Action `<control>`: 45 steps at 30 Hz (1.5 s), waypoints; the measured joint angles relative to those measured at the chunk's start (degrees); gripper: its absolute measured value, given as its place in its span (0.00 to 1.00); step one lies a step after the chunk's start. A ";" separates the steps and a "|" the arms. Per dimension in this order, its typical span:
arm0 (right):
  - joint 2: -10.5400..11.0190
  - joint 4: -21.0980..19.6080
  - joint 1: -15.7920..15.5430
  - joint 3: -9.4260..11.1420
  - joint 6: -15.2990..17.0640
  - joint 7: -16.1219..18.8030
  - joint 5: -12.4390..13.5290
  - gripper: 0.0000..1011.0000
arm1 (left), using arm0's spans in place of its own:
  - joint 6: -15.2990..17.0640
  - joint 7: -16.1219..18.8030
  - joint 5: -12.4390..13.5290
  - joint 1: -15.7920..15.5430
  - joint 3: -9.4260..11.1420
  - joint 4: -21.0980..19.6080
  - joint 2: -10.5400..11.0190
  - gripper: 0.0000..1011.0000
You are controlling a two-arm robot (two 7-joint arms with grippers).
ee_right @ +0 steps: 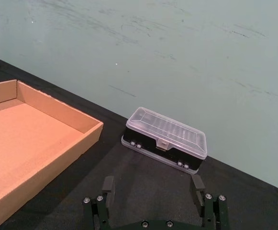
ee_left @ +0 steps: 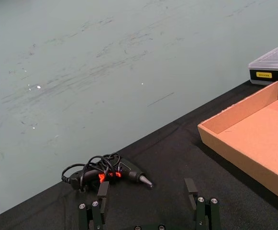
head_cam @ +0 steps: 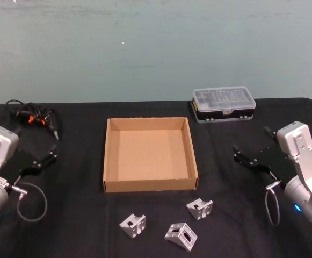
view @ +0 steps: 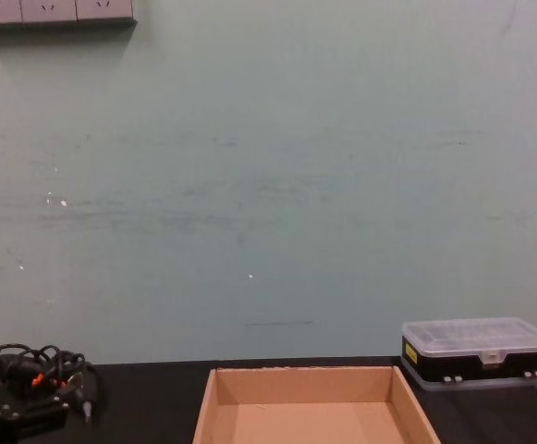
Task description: Use one hand to pick up the angle iron from the table and place it into the box.
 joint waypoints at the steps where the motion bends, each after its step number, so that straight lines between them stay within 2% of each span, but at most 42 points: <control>1: 0.00 0.00 0.00 0.00 0.00 0.00 0.00 0.99 | 0.00 0.00 0.00 0.00 0.00 0.00 0.00 0.99; 16: 0.00 0.00 0.00 0.00 0.00 0.00 0.00 0.99 | 0.00 0.00 0.00 0.00 0.00 0.00 0.00 0.99; 21: 0.15 -0.56 -1.05 1.26 -1.56 1.66 0.98 0.99 | 0.00 0.00 0.00 0.00 0.00 0.00 0.00 0.99; 26: 0.53 -2.77 -2.66 3.00 -2.46 4.79 3.62 0.99 | 0.00 0.00 0.00 0.00 0.00 0.00 0.00 0.99; 31: 1.32 -5.99 -4.50 4.32 -2.14 9.37 7.73 0.99 | 0.00 0.00 0.00 0.00 0.00 0.00 0.00 0.99; 34: 1.95 -8.38 -5.83 4.77 -0.89 12.98 10.71 0.99 | 0.00 0.00 0.00 0.00 0.00 0.00 0.00 0.99; 36: 2.54 -10.67 -7.08 4.80 0.90 16.79 13.55 0.99 | 0.00 0.00 0.00 0.00 0.00 0.00 0.00 0.99; 37: 2.54 -10.67 -7.08 4.80 0.90 16.79 13.55 0.99 | 0.00 0.00 0.00 0.00 0.00 0.00 0.00 0.99; 40: 3.09 -12.82 -8.12 4.32 3.13 20.70 15.79 0.99 | 0.00 0.00 0.00 0.00 0.00 0.00 0.00 0.99; 45: 3.99 -14.45 -8.66 3.60 6.22 24.36 17.03 0.99 | 0.00 0.00 0.00 0.00 0.00 0.00 0.00 0.99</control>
